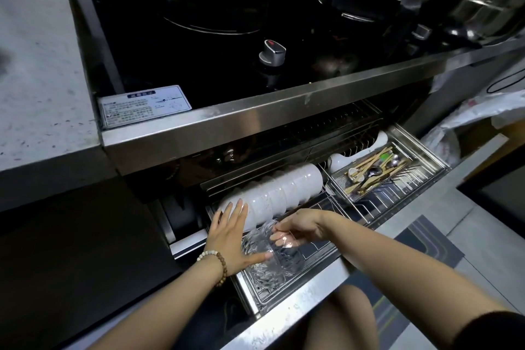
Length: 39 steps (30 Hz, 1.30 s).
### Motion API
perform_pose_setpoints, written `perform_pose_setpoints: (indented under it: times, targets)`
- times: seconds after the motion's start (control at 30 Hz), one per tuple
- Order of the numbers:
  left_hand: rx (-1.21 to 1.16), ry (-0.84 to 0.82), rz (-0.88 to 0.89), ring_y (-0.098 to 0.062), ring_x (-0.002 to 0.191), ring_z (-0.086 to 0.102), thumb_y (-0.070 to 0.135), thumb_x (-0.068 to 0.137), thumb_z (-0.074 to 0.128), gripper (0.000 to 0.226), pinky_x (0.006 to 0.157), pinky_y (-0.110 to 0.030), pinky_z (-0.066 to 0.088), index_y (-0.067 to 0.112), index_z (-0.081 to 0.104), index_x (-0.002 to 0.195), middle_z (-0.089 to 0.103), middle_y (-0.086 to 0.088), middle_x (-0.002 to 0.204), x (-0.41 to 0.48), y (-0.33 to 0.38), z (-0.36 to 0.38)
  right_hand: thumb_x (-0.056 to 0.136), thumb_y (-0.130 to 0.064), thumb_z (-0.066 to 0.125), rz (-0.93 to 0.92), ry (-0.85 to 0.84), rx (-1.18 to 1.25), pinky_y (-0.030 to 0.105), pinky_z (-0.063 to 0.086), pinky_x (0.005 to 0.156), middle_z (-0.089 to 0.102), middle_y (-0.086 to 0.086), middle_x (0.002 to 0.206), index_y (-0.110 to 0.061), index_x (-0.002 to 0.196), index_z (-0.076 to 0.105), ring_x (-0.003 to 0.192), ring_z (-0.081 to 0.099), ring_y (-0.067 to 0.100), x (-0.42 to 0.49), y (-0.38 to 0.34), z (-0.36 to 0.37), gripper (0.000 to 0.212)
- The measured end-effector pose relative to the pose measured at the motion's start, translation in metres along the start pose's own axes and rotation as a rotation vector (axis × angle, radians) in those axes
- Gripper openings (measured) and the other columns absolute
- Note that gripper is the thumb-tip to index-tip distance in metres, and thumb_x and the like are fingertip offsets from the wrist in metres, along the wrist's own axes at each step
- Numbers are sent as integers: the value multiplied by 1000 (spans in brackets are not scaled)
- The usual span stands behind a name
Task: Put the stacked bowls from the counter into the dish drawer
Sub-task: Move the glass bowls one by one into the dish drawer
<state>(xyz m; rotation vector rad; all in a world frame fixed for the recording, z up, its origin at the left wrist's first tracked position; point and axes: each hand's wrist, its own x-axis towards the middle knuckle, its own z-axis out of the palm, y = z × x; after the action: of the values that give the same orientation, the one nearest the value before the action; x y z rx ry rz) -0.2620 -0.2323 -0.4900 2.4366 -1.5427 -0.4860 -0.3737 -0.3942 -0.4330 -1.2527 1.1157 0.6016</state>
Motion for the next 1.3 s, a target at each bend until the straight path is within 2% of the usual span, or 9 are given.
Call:
perform_pose_setpoints:
  times: [0.1, 0.3, 0.5, 0.63, 0.7, 0.8, 0.97, 1.1, 1.3]
  targets:
    - [3, 7, -3, -17, 143, -18, 95, 53, 28, 127, 114, -37, -17, 20, -12, 148, -19, 3, 156, 1, 0, 2, 101, -10, 37, 18, -35, -4, 21, 55, 66, 73, -4, 64, -11, 89, 59, 63, 68, 6, 2, 1, -2, 25]
    - [15, 0, -6, -17, 143, -18, 95, 53, 27, 127, 113, -37, -18, 20, -12, 148, -18, 3, 156, 1, -1, 3, 100, -9, 40, 10, -74, -54, 17, 54, 61, 72, -3, 60, -12, 84, 53, 55, 68, 4, -2, 1, 0, 20]
    - [1, -63, -12, -18, 143, -18, 93, 55, 31, 126, 114, -37, -17, 20, -13, 147, -19, 3, 156, 1, 0, -3, 91, -17, 60, -101, 84, -320, 24, 50, 64, 62, 4, 78, -15, 76, 61, 65, 58, 13, -13, 1, 0, 15]
    - [-66, -134, -18, -18, 145, -12, 85, 66, 38, 114, 116, -37, -11, 21, -6, 149, -14, 1, 158, 0, 2, -15, 89, -22, 64, -187, 208, -521, 35, 48, 92, 60, 5, 90, -16, 80, 55, 82, 57, 17, -21, -1, 4, 13]
    - [-119, -143, -27, -18, 146, -4, 79, 73, 41, 105, 117, -36, -4, 19, 1, 149, -5, 0, 159, -1, 6, -26, 88, -27, 64, -248, 271, -573, 35, 43, 100, 62, 10, 113, -10, 106, 59, 104, 59, 23, -35, -3, 3, 25]
    - [-256, -100, -4, -19, 142, 18, 63, 82, 50, 88, 117, -31, 16, 16, 15, 148, 18, -2, 156, -2, 16, -51, 89, -31, 62, -375, 330, -504, 34, 39, 107, 49, 14, 140, -9, 136, 45, 127, 49, 26, -71, -9, -2, 54]
    - [-465, 24, 126, -12, 132, 38, 47, 86, 56, 66, 108, -21, 29, 21, 32, 142, 39, 0, 146, -9, 40, -121, 91, -34, 59, -617, 396, -455, 33, 30, 114, 34, 1, 152, -22, 144, 35, 141, 30, 17, -146, -13, -6, 59]
    - [-484, 185, 260, -3, 121, 46, 47, 86, 56, 59, 104, -23, 36, 30, 36, 138, 51, 10, 134, -26, 56, -190, 91, -31, 60, -820, 486, -484, 7, 26, 101, 32, -17, 145, -27, 146, 29, 134, 26, -1, -211, -29, 3, 63]
    - [-526, 396, 401, 5, 115, 50, 43, 85, 57, 50, 100, -22, 41, 37, 41, 133, 54, 23, 122, -71, 61, -291, 87, -31, 64, -1075, 585, -484, 16, 26, 106, 36, -21, 135, -32, 145, 29, 128, 32, -5, -282, -73, 36, 67]
